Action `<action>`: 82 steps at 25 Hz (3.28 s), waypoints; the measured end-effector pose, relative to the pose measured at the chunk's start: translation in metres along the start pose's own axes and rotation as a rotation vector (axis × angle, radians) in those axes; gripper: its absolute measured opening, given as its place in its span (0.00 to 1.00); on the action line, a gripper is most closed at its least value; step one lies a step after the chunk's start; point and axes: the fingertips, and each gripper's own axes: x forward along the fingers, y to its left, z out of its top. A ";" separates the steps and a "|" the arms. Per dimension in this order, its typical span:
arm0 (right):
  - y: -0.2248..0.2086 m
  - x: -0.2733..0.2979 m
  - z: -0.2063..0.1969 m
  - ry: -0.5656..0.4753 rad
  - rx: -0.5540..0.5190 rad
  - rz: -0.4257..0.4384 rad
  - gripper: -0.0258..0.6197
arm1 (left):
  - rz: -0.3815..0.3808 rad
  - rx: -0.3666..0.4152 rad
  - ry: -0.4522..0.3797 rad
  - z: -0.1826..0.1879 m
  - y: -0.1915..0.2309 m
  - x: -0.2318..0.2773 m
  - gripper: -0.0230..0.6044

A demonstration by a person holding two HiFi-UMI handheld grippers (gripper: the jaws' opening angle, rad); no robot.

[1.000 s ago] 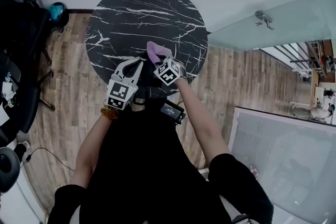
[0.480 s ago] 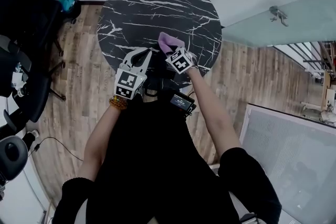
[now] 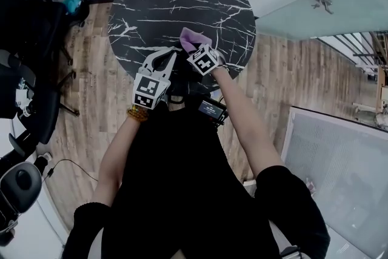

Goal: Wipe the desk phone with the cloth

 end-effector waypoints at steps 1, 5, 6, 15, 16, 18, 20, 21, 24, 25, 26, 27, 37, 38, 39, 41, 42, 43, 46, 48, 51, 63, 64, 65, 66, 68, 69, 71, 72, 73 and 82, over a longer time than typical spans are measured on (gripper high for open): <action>0.001 0.000 -0.001 0.002 0.007 0.001 0.13 | -0.004 0.000 0.002 -0.001 -0.001 0.000 0.07; 0.003 0.002 -0.002 0.029 0.038 0.000 0.13 | -0.012 0.001 0.006 -0.004 -0.002 0.000 0.07; 0.003 0.002 -0.001 0.040 0.037 -0.001 0.13 | -0.013 0.000 0.007 -0.005 -0.001 0.000 0.07; 0.002 0.001 0.003 0.107 0.026 0.007 0.13 | -0.025 0.004 0.020 -0.011 -0.004 -0.003 0.07; 0.002 0.001 0.003 0.110 0.028 0.007 0.13 | -0.026 0.004 0.021 -0.012 -0.004 -0.003 0.07; 0.002 0.001 0.002 0.120 0.034 0.009 0.13 | -0.027 0.005 0.027 -0.014 -0.004 -0.003 0.07; 0.004 0.001 0.000 0.132 0.038 0.012 0.13 | -0.031 0.006 0.030 -0.015 -0.005 -0.003 0.07; 0.004 0.001 -0.001 0.140 0.037 0.012 0.13 | -0.033 0.006 0.031 -0.015 -0.005 -0.003 0.07; 0.009 0.000 -0.004 0.150 0.035 0.018 0.13 | -0.037 0.006 0.031 -0.015 -0.007 -0.003 0.07; 0.011 0.000 -0.004 0.147 0.035 0.021 0.13 | -0.038 0.007 0.031 -0.015 -0.007 -0.003 0.07; 0.013 0.001 -0.005 0.143 0.035 0.023 0.13 | -0.038 0.006 0.031 -0.015 -0.008 -0.002 0.07; 0.015 0.002 -0.005 0.139 0.036 0.023 0.13 | -0.038 0.006 0.032 -0.015 -0.008 -0.002 0.07; 0.025 0.004 -0.012 0.160 0.037 0.039 0.13 | -0.036 0.009 0.038 -0.017 -0.008 -0.003 0.07; 0.027 0.005 -0.012 0.155 0.040 0.046 0.13 | -0.036 0.011 0.038 -0.018 -0.008 -0.002 0.07; 0.030 0.006 -0.013 0.151 0.046 0.055 0.13 | -0.037 0.016 0.040 -0.018 -0.009 0.000 0.07; 0.030 0.006 -0.014 0.147 0.052 0.055 0.13 | -0.046 0.029 0.045 -0.018 -0.013 0.008 0.07; 0.028 0.005 -0.013 0.145 0.049 0.044 0.13 | -0.051 0.036 0.046 -0.018 -0.014 0.012 0.07; 0.027 0.004 -0.012 0.143 0.045 0.032 0.13 | -0.057 0.043 0.046 -0.017 -0.016 0.017 0.07; 0.030 0.005 -0.012 0.147 0.050 0.039 0.13 | -0.061 0.058 0.029 -0.009 -0.015 0.033 0.07; 0.033 0.006 -0.015 0.152 0.054 0.046 0.13 | -0.051 0.054 0.022 -0.002 -0.011 0.042 0.07; 0.031 0.005 -0.014 0.146 0.041 0.031 0.13 | -0.037 0.046 0.024 0.000 -0.004 0.050 0.07; 0.037 0.007 -0.015 0.072 0.065 0.024 0.13 | -0.012 0.014 0.066 -0.022 0.003 0.043 0.07; 0.038 0.008 -0.015 0.063 0.065 0.022 0.13 | -0.010 0.011 0.067 -0.023 0.004 0.043 0.07; 0.039 0.007 -0.016 0.057 0.064 0.019 0.13 | -0.008 0.008 0.067 -0.023 0.004 0.043 0.07; 0.040 0.007 -0.017 0.054 0.063 0.016 0.13 | -0.007 0.005 0.069 -0.024 0.004 0.043 0.07; 0.042 0.006 -0.019 0.051 0.061 0.011 0.13 | -0.007 -0.001 0.075 -0.027 0.004 0.043 0.07; 0.042 0.006 -0.020 0.050 0.062 0.011 0.13 | -0.007 -0.005 0.078 -0.029 0.004 0.042 0.07; 0.044 0.007 -0.020 0.049 0.068 0.015 0.13 | -0.007 -0.012 0.086 -0.033 0.005 0.042 0.07; 0.044 0.007 -0.020 0.051 0.074 0.018 0.13 | -0.007 -0.014 0.091 -0.036 0.005 0.041 0.07; 0.044 0.007 -0.020 0.052 0.080 0.021 0.13 | -0.007 -0.016 0.096 -0.038 0.005 0.041 0.07; 0.055 0.009 -0.027 0.054 0.117 0.049 0.13 | -0.011 -0.017 0.134 -0.055 0.004 0.038 0.07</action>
